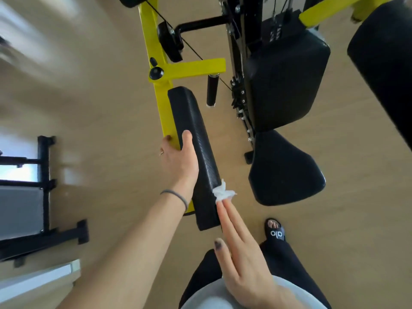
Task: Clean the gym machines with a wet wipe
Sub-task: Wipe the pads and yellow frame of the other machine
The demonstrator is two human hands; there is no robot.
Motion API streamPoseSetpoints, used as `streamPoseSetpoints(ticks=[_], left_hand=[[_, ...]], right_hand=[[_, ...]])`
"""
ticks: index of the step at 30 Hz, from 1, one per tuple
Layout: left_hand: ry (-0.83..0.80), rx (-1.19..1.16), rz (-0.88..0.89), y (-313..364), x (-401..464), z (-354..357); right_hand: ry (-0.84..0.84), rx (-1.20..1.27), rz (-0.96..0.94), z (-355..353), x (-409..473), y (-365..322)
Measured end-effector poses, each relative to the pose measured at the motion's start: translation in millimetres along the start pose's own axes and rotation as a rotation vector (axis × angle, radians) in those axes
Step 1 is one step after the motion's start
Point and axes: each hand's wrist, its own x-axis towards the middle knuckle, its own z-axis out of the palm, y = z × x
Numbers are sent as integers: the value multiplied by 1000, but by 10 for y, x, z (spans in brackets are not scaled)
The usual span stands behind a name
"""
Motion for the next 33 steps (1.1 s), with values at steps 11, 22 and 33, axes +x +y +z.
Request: streamPoseSetpoints(ticks=[11, 22, 33], left_hand=[[-169, -264, -107, -158, 255, -15], [-331, -281, -235, -126, 116, -251], [-107, -25, 38, -77, 110, -42]], right_hand=[[-165, -344, -464, -333, 283, 120], [-181, -533, -466, -299, 498, 29], [-70, 321, 191, -329, 1445, -129]])
